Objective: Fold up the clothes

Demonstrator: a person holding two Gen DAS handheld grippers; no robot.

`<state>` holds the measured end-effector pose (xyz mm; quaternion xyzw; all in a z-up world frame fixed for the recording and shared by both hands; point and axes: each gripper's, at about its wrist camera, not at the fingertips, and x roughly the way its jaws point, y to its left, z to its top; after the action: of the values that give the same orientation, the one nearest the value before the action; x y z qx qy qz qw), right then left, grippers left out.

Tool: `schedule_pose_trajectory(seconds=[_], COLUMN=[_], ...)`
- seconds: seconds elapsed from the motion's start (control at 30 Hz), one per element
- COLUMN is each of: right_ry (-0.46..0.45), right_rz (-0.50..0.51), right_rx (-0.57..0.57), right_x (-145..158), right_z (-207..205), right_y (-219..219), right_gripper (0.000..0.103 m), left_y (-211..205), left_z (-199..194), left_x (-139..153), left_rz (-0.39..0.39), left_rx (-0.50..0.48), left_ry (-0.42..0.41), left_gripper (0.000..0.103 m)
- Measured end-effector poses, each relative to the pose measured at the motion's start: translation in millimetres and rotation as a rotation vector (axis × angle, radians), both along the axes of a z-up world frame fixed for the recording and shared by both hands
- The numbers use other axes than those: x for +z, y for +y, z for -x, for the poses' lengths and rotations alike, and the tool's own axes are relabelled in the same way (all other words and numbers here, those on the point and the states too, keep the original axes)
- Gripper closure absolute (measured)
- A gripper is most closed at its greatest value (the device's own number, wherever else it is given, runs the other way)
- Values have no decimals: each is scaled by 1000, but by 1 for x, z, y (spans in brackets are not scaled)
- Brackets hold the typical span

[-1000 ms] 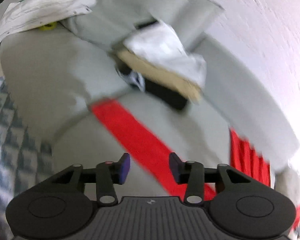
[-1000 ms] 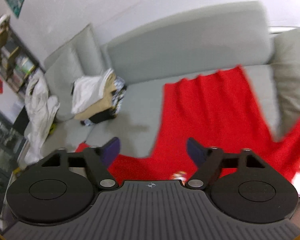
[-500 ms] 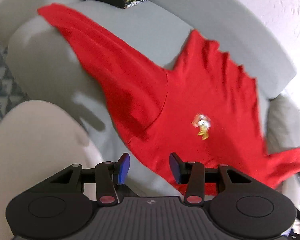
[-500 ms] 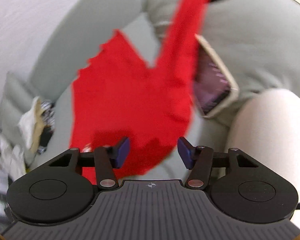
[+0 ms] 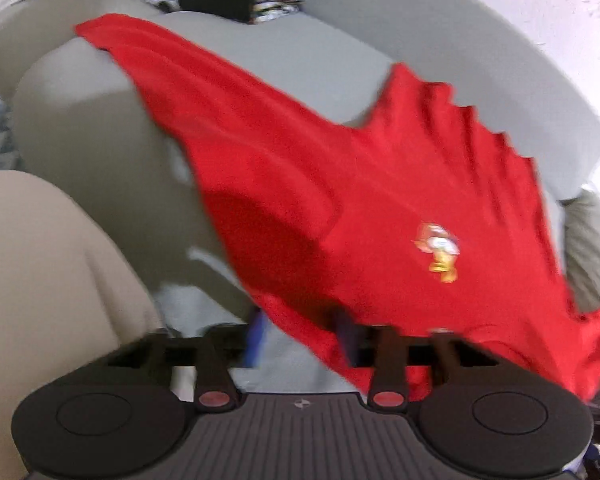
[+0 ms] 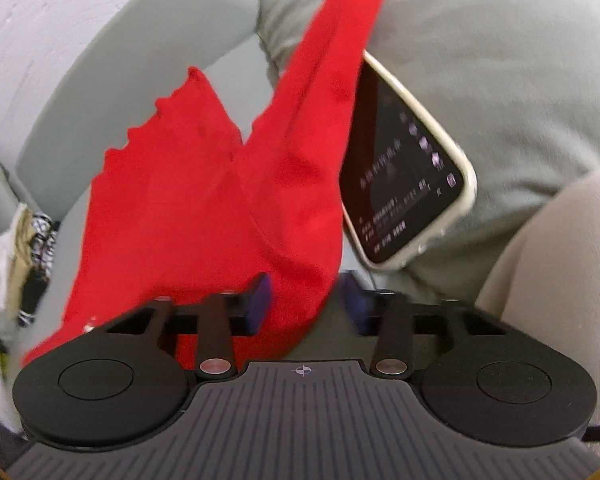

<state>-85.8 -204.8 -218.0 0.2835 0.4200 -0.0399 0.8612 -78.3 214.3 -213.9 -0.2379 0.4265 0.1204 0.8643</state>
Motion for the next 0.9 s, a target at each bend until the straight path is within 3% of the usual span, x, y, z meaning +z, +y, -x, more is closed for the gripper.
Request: schedule_pose_trajectory(seconds=[0.07,0.2,0.3,0.37,0.47,0.53,0.57,0.63,0.67,0.77,0.9], right_ry=[-9,32,82,76,53,25,-5,-68,-96,-183,-267], right_rz=[26,90,155,140,77,74,82,84,79,56,36], right_rx=[22,28,9,45,80,103,122,155,169,233,323], right_x=[2,20,21,21,37,56,70,102,119,171,222], right_z=[-1,5,7,6,9,11,11,7,4,-21,-66], right_y=[2,1,-7,-7,-7,-4,-2,2,3,11,24], right_gripper=[98,102,103,103,90,89,87,63,60,58,49], left_y=[-5,2,-2,-13,-22,-21,-19,-14,-11,-4,1], left_z=[1,13,11,6,10,12,13,8,4,-17,-68], left_x=[6,19,20,17,28,40,50,77,90,135,177], left_rz=[-34,-19,-65,-105,-167,-156,-144,-131,-125,-118,-139], left_rx=[-34,-61,-99,-140,-209,-241,-256,-282,-295,-326,-383], left_ry=[10,45,73,98,114,135,123,67,37,-69,-198], left_gripper=[102,103,103,102,97,92,90,79,77,66,65])
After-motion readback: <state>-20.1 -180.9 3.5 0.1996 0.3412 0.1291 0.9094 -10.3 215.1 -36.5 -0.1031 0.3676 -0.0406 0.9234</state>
